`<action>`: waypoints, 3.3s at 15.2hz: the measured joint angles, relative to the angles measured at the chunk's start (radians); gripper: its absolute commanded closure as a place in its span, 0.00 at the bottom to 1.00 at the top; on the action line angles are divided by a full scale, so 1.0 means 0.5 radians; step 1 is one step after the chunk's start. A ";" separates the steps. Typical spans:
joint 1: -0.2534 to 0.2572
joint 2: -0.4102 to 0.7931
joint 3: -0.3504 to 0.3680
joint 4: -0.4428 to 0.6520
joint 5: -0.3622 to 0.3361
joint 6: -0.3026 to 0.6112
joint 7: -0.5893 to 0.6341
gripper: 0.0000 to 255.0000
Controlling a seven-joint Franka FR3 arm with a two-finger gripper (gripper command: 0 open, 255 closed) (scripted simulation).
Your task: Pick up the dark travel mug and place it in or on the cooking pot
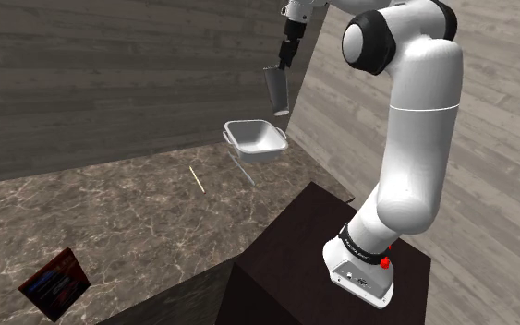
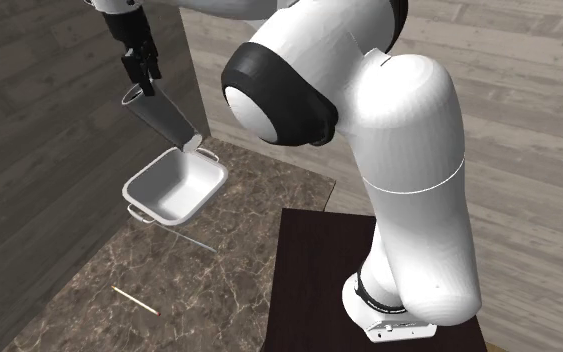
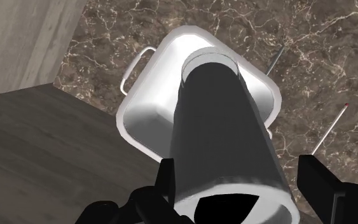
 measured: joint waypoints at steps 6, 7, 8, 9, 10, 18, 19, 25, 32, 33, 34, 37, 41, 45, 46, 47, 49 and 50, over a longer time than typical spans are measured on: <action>0.018 0.023 0.012 -0.118 0.016 0.131 -0.009 1.00; 0.020 0.027 0.013 -0.143 0.019 0.158 -0.013 1.00; 0.025 0.029 0.015 -0.166 0.020 0.183 -0.014 1.00; 0.038 0.018 0.014 -0.215 0.017 0.221 -0.015 1.00; 0.042 0.020 0.016 -0.234 0.018 0.241 -0.014 1.00; 0.055 0.061 0.035 -0.401 0.051 0.437 -0.042 1.00; 0.054 0.066 0.037 -0.421 0.055 0.460 -0.049 1.00; 0.060 0.103 0.055 -0.535 0.087 0.601 -0.071 1.00; 0.052 0.154 0.078 -0.615 0.126 0.721 -0.098 1.00; 0.052 0.156 0.079 -0.616 0.128 0.724 -0.099 1.00; 0.052 0.156 0.080 -0.617 0.128 0.726 -0.099 1.00; 0.053 0.156 0.080 -0.619 0.128 0.728 -0.099 1.00; 0.053 0.156 0.080 -0.615 0.129 0.727 -0.098 0.00; 0.051 0.146 0.075 -0.602 0.121 0.706 -0.097 0.00; 0.050 0.138 0.069 -0.556 0.111 0.657 -0.084 0.00; 0.047 0.119 0.061 -0.536 0.099 0.621 -0.085 0.00; 0.045 0.093 0.048 -0.473 0.078 0.540 -0.070 0.00; 0.045 0.094 0.048 -0.457 0.077 0.525 -0.065 0.00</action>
